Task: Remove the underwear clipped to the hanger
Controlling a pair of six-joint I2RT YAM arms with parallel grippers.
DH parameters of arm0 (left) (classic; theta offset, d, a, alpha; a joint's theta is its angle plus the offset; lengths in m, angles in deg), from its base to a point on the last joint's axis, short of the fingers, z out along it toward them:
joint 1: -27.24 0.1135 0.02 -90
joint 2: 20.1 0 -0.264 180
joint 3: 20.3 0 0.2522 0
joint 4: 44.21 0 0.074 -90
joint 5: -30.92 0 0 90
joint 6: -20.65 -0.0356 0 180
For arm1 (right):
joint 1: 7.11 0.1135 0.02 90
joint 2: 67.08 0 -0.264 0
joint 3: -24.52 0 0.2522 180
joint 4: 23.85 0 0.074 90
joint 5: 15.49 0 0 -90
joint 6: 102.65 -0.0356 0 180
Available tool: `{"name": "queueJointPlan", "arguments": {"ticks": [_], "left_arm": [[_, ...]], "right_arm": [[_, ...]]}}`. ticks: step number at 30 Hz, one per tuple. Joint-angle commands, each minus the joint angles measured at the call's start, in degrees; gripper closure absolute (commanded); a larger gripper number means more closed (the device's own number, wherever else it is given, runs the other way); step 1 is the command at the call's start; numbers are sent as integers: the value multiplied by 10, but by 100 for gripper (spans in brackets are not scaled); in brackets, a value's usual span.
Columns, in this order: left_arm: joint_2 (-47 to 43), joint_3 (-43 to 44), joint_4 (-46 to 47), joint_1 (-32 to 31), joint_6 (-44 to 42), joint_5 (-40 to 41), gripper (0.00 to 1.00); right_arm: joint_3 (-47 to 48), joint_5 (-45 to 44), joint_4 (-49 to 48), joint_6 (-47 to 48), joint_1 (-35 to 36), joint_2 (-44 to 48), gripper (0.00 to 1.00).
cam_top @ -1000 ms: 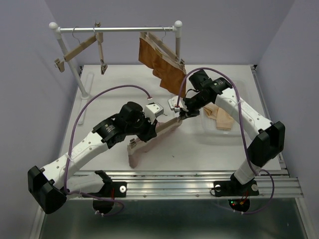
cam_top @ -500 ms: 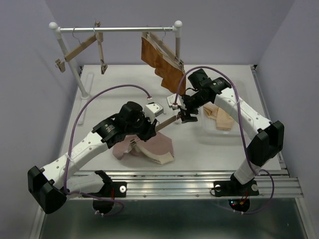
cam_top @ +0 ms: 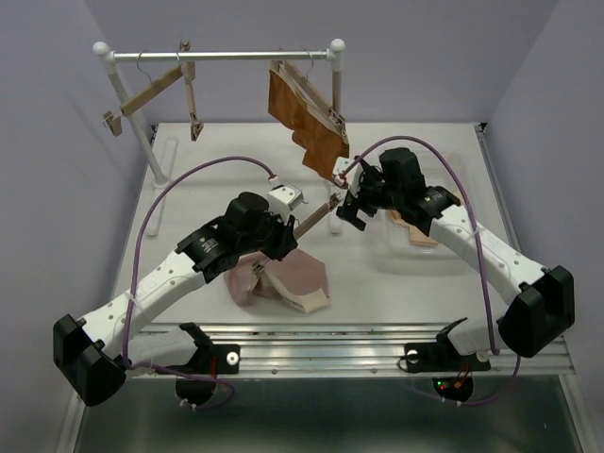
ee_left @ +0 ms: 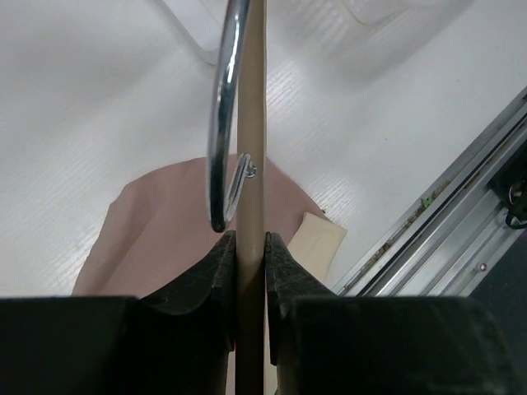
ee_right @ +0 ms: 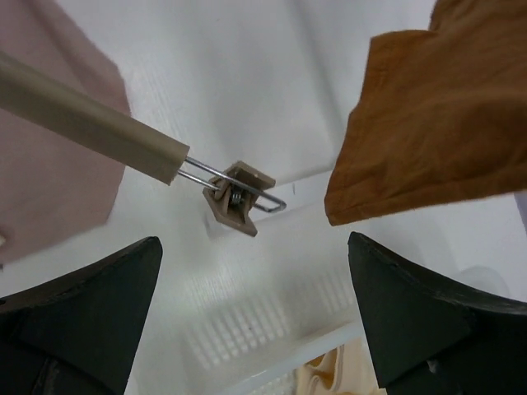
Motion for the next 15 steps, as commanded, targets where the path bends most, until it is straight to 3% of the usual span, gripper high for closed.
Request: {"name": "queueJointPlan", "arguments": {"ticks": [1, 4, 12, 15], "left_arm": [[-31, -8, 69, 0, 38, 36, 100], [-51, -35, 133, 1, 51, 23, 100], [-36, -43, 253, 6, 82, -9, 100], [-22, -47, 286, 10, 99, -42, 100]], "right_arm": [[-69, -84, -212, -214, -1, 72, 0], [-148, -94, -338, -338, -1, 135, 0], [-242, -63, -419, -566, -1, 206, 0], [-290, -35, -504, -661, -1, 214, 0]]}}
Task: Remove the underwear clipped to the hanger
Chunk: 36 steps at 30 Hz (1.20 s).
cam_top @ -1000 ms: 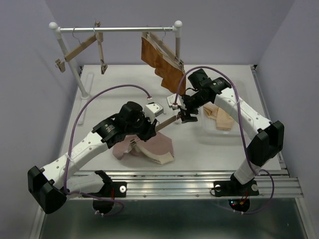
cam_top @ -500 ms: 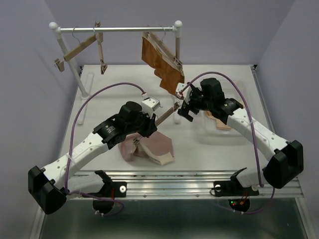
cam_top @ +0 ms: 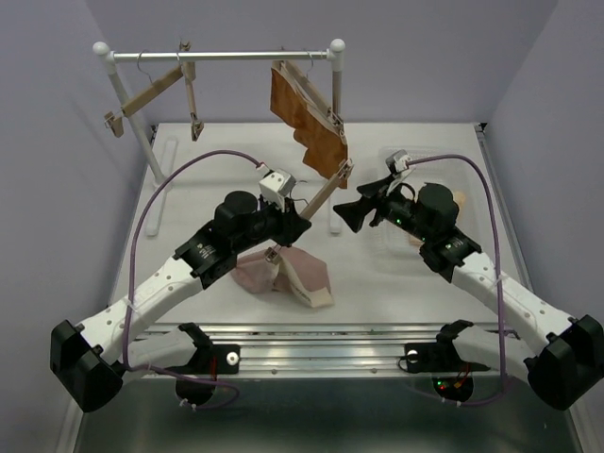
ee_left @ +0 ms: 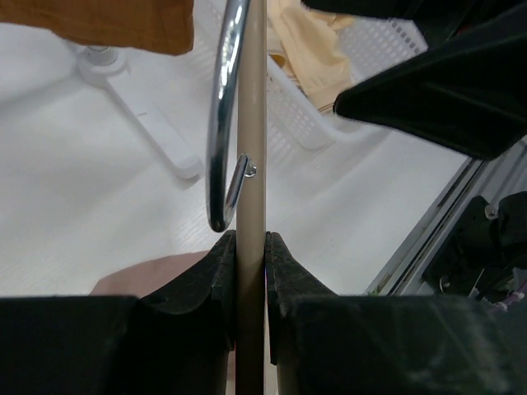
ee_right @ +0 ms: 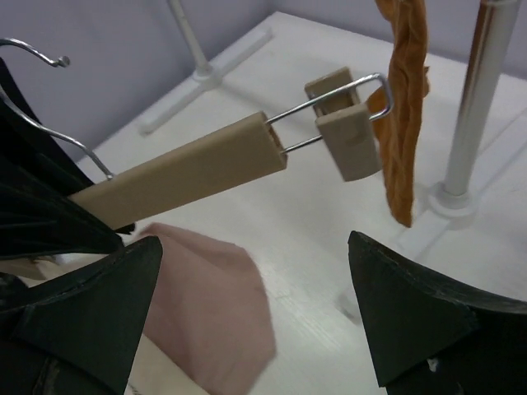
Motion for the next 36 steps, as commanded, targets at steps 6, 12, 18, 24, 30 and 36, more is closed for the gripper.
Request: {"name": "queueJointPlan", "arguments": {"ticks": [6, 12, 18, 24, 30, 36], "left_arm": [[16, -29, 186, 14, 74, -124, 100], [4, -31, 197, 21, 100, -162, 100], [5, -24, 201, 26, 119, -173, 100], [24, -9, 204, 32, 130, -188, 100], [28, -13, 222, 38, 138, -203, 100], [66, 32, 147, 49, 130, -220, 82]], "right_arm": [[-125, 79, -373, -315, 0, -8, 0], [-143, 119, -555, -403, 0, -72, 0], [-138, 96, -645, -420, 0, -130, 1], [-132, 97, -756, -474, 0, -182, 41], [-141, 73, -792, -496, 0, -193, 99], [-143, 61, -781, -491, 0, -185, 99]]}}
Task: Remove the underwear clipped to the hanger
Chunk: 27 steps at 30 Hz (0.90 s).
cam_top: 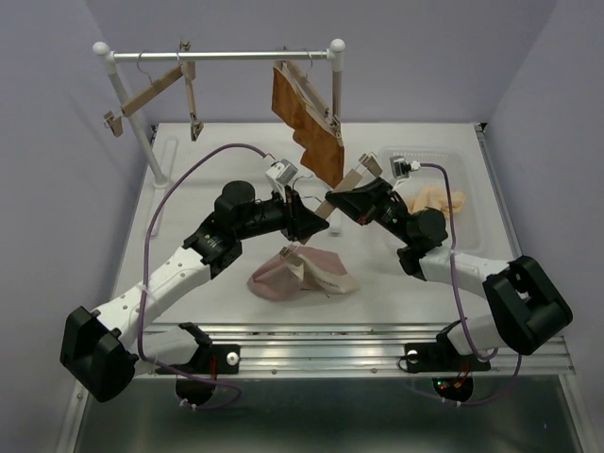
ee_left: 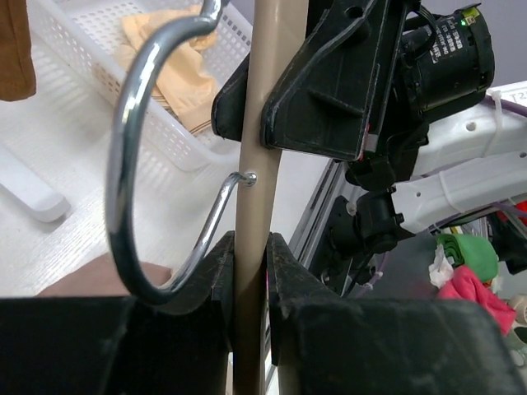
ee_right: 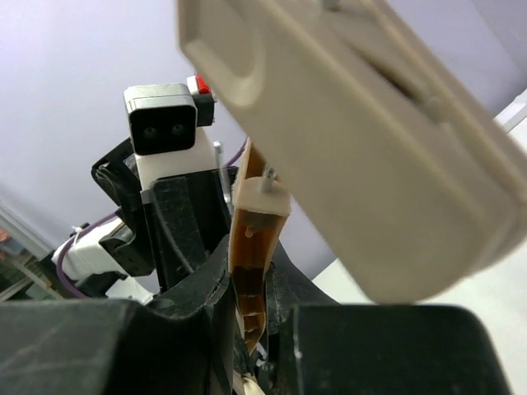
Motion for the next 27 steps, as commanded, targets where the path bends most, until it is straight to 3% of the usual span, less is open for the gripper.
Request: {"name": "queueJointPlan", "arguments": {"ticks": [1, 4, 5, 6, 18, 27], "left_arm": [[29, 61, -35, 7, -12, -9, 68], [31, 57, -37, 10, -12, -18, 27], [30, 57, -37, 11, -13, -19, 6], [29, 58, -43, 11, -18, -19, 1], [-38, 43, -139, 47, -67, 49, 1], [-57, 17, -152, 77, -75, 15, 1]], "right_arm": [[-2, -44, -108, 39, -1, 8, 99], [-12, -62, -79, 50, -1, 22, 99], [-13, -64, -72, 55, -1, 25, 99], [-13, -65, -53, 61, -1, 34, 99], [-28, -99, 86, 127, -6, 113, 99], [-9, -69, 72, 99, -30, 111, 99]]}}
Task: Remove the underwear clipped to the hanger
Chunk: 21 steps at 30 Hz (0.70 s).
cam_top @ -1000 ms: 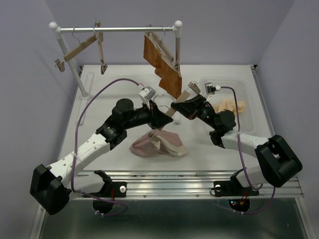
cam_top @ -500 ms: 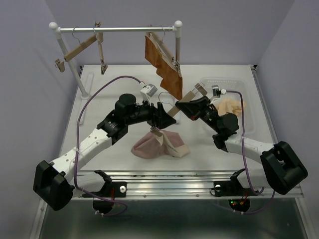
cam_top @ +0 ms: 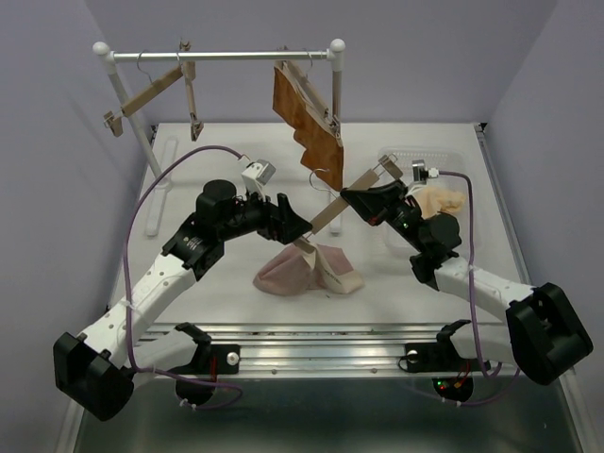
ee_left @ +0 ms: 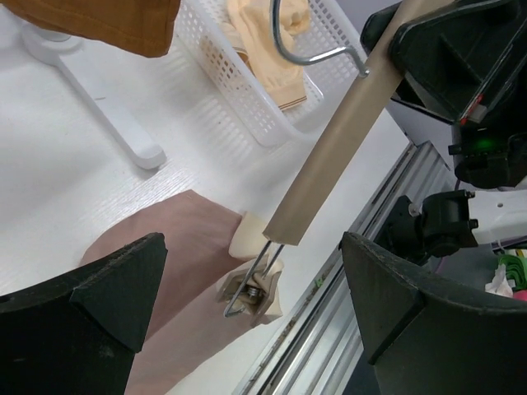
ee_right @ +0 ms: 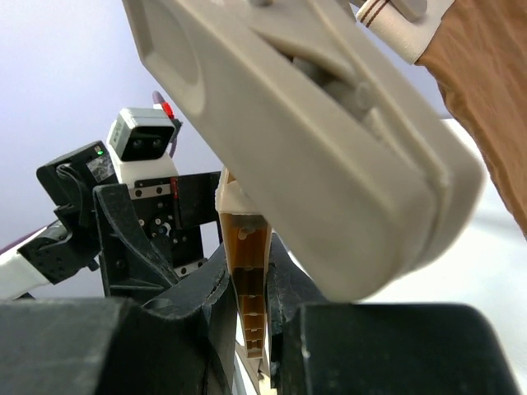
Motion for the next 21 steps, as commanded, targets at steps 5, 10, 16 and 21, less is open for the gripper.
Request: {"name": "queueJointPlan", "arguments": {"ticks": [5, 10, 16, 21], "left_arm": [[-13, -32, 16, 11, -7, -47, 1], [-22, -58, 47, 13, 8, -74, 1], [-40, -78, 80, 13, 19, -107, 1], [-43, -81, 80, 14, 16, -124, 1]], "right_arm": [[40, 22, -43, -19, -8, -1, 99], [52, 26, -46, -23, -8, -17, 99], [63, 31, -56, -25, -8, -44, 99], [68, 17, -55, -23, -8, -61, 99]]}}
